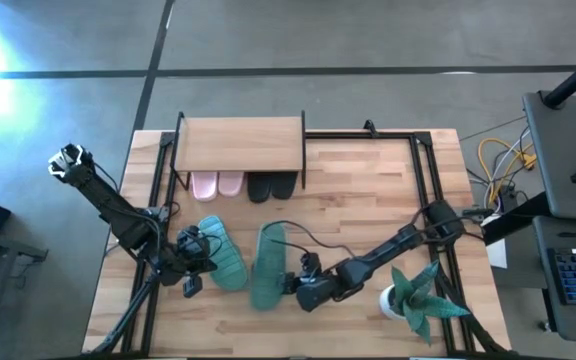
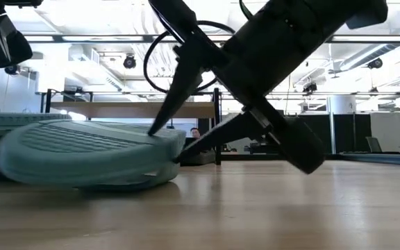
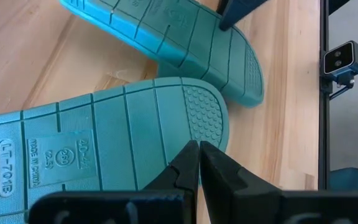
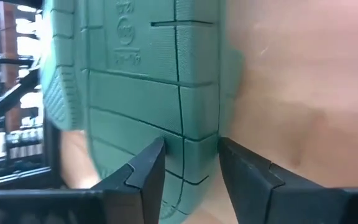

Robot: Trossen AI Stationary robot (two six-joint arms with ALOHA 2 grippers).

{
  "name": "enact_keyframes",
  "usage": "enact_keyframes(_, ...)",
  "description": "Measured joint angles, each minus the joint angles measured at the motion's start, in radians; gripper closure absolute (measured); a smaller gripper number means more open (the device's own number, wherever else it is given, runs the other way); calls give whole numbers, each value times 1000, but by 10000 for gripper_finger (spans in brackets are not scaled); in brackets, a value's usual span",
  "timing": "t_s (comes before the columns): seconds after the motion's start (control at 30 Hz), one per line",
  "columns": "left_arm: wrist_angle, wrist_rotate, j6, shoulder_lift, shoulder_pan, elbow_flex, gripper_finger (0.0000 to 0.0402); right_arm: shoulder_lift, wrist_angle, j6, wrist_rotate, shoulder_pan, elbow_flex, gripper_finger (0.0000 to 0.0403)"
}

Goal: Pick and place slides into the shelf
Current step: Put the right green slide on the shelf

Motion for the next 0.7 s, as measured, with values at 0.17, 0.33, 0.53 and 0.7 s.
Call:
enact_keyframes(0.17, -1, 0, 0, 0, 0, -1, 402, -48, -164, -27, 4, 0, 0, 231)
enact_keyframes(0.33, -5, 0, 0, 0, 0, -1, 402, -110, -337, -59, 59, -9, -2, 195)
enact_keyframes(0.53, -8, 0, -1, 0, 0, -2, 402, -145, -376, -154, 10, -63, -2, 166)
enact_keyframes(0.7, -8, 0, -4, 0, 0, -2, 402, -147, -314, -268, -71, -83, 19, 159)
